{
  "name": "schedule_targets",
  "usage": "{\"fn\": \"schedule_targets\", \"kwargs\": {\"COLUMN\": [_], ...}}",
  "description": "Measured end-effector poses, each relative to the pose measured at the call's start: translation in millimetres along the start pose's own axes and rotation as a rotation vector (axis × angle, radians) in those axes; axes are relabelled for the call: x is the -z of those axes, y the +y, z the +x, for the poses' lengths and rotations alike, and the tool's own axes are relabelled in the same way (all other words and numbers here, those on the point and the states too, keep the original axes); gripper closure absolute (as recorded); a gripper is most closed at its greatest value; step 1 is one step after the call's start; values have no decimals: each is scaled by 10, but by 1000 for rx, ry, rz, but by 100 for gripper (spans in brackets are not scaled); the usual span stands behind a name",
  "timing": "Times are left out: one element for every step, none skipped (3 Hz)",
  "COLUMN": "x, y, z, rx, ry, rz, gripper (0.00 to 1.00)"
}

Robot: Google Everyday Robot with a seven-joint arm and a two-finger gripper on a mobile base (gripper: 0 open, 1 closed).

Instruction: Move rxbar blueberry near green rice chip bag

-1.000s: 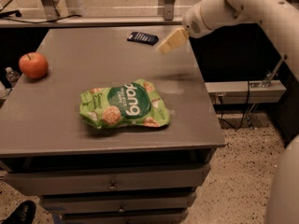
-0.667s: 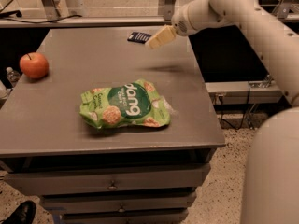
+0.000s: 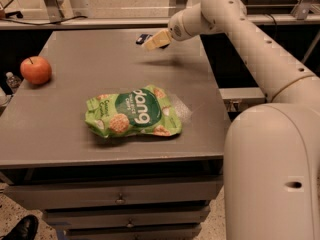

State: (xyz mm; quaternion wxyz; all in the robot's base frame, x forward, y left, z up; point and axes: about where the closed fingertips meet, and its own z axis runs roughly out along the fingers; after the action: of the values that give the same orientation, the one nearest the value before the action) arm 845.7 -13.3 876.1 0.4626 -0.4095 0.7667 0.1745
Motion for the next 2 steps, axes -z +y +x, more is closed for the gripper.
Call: {"fn": "schedule_targets", "kwargs": {"x": [-243, -363], "y": [-81, -185], "z": [122, 259], "rx": [-37, -67], "ry": [11, 23], "rz": [-4, 2], "gripper": [0, 0]}}
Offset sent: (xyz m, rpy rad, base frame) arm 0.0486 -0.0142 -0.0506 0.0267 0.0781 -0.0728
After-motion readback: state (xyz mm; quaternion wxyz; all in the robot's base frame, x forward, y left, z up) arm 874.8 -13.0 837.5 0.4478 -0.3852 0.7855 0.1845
